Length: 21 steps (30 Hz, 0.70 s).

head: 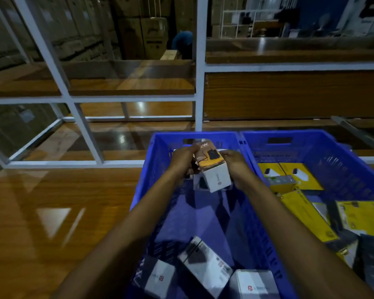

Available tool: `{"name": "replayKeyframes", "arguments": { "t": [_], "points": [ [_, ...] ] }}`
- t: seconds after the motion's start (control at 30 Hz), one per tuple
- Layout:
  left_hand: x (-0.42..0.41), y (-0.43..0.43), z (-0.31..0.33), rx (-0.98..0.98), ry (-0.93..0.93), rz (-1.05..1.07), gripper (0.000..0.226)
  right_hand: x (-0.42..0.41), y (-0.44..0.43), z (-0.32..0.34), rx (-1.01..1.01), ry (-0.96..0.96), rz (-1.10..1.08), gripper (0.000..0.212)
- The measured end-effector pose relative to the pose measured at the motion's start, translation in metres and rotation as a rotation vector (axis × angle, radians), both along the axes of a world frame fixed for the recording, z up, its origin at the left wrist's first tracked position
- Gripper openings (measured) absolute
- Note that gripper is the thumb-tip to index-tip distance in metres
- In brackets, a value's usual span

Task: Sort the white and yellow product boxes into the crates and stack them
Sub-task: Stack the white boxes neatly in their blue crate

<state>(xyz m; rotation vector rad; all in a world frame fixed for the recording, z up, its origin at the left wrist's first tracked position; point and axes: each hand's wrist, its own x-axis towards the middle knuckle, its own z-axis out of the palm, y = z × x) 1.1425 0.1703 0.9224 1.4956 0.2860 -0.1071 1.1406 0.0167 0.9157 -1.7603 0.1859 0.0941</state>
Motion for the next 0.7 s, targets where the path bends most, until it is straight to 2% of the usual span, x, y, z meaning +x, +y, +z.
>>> {"name": "replayKeyframes", "arguments": {
  "t": [0.1, 0.2, 0.3, 0.37, 0.43, 0.5, 0.57, 0.6, 0.63, 0.7],
  "points": [
    [-0.006, -0.010, -0.008, -0.121, -0.070, 0.091, 0.039, -0.001, 0.010, -0.002, 0.096, -0.029, -0.109, 0.016],
    [-0.011, -0.009, -0.014, -0.212, -0.013, 0.009, 0.054, -0.007, 0.020, 0.000, 0.121, -0.048, -0.223, 0.011],
    [-0.012, -0.009, -0.011, -0.358, 0.072, -0.082, 0.062, -0.011, 0.027, -0.002, 0.005, -0.121, -0.216, 0.014],
    [-0.012, -0.009, -0.008, -0.375, 0.060, -0.084, 0.058, -0.013, 0.028, 0.000, -0.042, -0.176, -0.169, 0.026],
    [-0.009, -0.008, -0.008, -0.305, -0.035, -0.046, 0.056, -0.015, 0.025, 0.007, -0.019, -0.172, -0.110, 0.040],
    [-0.004, -0.008, -0.010, -0.123, -0.154, 0.004, 0.062, -0.017, 0.022, 0.012, 0.013, -0.182, -0.003, 0.036],
    [-0.004, -0.008, -0.010, -0.001, -0.232, 0.075, 0.075, -0.018, 0.023, 0.011, -0.087, -0.228, 0.086, 0.035],
    [-0.004, -0.006, -0.011, 0.028, -0.259, 0.088, 0.081, -0.020, 0.024, 0.010, -0.152, -0.251, 0.112, 0.046],
    [-0.006, -0.005, -0.010, 0.039, -0.288, 0.090, 0.079, -0.020, 0.024, 0.010, -0.182, -0.259, 0.119, 0.057],
    [-0.008, -0.003, -0.006, 0.033, -0.286, 0.117, 0.062, -0.019, 0.022, 0.013, -0.142, -0.241, 0.129, 0.061]
  ]
}}
